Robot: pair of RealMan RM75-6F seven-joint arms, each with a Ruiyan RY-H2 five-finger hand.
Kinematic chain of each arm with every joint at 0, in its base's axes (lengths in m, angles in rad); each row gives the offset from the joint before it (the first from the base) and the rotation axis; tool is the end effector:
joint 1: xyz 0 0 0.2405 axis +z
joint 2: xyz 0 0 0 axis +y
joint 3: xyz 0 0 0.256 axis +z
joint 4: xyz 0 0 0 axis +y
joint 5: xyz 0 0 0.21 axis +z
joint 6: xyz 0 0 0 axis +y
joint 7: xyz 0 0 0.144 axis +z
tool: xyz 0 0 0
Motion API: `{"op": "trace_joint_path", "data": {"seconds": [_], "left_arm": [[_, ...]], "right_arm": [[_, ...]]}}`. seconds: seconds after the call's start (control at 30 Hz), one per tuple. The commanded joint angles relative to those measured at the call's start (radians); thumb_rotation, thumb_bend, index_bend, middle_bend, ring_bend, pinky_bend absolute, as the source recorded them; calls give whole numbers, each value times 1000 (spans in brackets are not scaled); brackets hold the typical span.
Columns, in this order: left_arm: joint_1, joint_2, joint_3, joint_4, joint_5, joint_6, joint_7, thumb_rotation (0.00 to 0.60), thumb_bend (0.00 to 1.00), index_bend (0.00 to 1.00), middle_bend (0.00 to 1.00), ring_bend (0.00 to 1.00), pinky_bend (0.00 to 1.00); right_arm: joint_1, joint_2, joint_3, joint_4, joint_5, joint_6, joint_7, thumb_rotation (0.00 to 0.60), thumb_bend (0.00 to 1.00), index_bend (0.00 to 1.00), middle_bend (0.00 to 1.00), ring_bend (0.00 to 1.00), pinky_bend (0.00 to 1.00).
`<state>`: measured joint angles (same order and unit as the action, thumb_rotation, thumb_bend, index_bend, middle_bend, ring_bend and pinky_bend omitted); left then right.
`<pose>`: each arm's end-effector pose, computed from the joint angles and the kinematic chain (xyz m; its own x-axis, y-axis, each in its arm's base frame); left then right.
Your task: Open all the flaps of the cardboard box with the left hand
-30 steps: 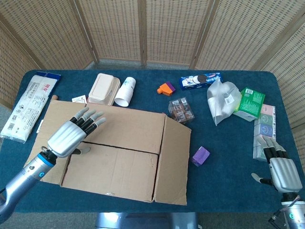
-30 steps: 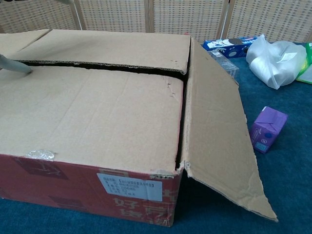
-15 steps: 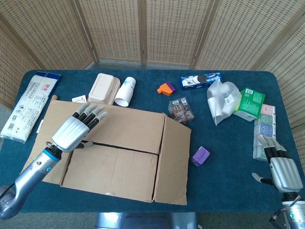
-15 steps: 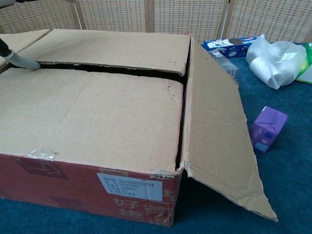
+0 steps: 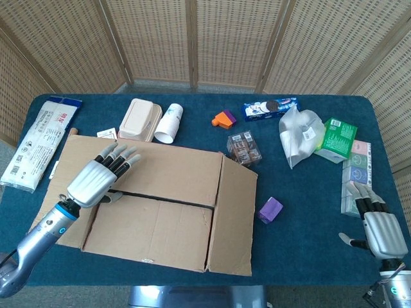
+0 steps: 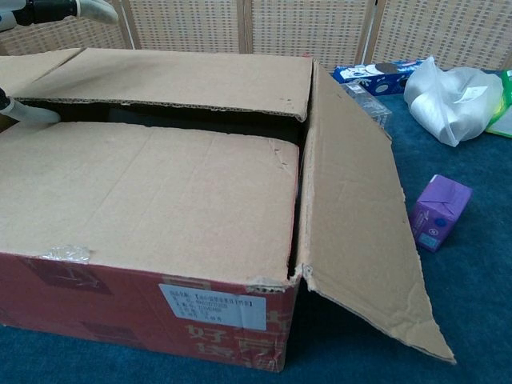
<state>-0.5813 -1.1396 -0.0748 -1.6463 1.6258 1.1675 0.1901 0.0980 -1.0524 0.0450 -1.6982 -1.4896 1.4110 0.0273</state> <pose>-0.1792 0.2993 0.1048 0.6036 -0.0318 0.7967 0.6451 -0.5677 -0.5114 -0.3021 -0.1824 0.1621 0.3514 -0.0784 0.9329 -0.9361 -0.0132 0.3515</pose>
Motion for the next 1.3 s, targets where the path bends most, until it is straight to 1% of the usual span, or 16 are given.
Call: {"op": "trace_joint_path", "data": {"seconds": [0.03, 0.37, 0.57, 0.83, 1.0, 1.17, 1.3], "left_arm": [[-1, -4, 1, 9, 4, 2, 6, 600, 165, 0, 0, 0, 89], [-20, -66, -26, 39, -30, -3, 65, 600, 165, 1, 0, 0, 89], [-15, -45, -40, 25, -12, 41, 79, 600, 165, 7, 0, 0, 91], [-28, -20, -85, -2, -34, 61, 86, 600, 165, 9, 0, 0, 91], [-64, -2, -143, -19, -57, 60, 106, 600, 166, 12, 0, 0, 93], [-133, 1, -223, -16, -137, 6, 154, 600, 165, 14, 0, 0, 92], [-176, -7, -258, 2, -185, -31, 190, 600, 165, 14, 0, 0, 92]], "right_arm": [[0, 0, 0, 1, 0, 0, -1, 600, 0, 0, 0, 0, 151], [-1, 0, 0, 1, 1, 2, 2, 600, 0, 0, 0, 0, 151], [-1, 4, 1, 1, -3, 4, 14, 600, 0, 0, 0, 0, 151], [-2, 6, -3, -3, -10, 7, 13, 600, 0, 0, 0, 0, 151], [-1, 5, -3, -1, -8, 3, 14, 600, 0, 0, 0, 0, 151], [4, 0, -4, 4, 0, -11, 9, 600, 0, 0, 0, 0, 151], [6, -2, -2, 7, 7, -16, 8, 600, 0, 0, 0, 0, 151]]}}
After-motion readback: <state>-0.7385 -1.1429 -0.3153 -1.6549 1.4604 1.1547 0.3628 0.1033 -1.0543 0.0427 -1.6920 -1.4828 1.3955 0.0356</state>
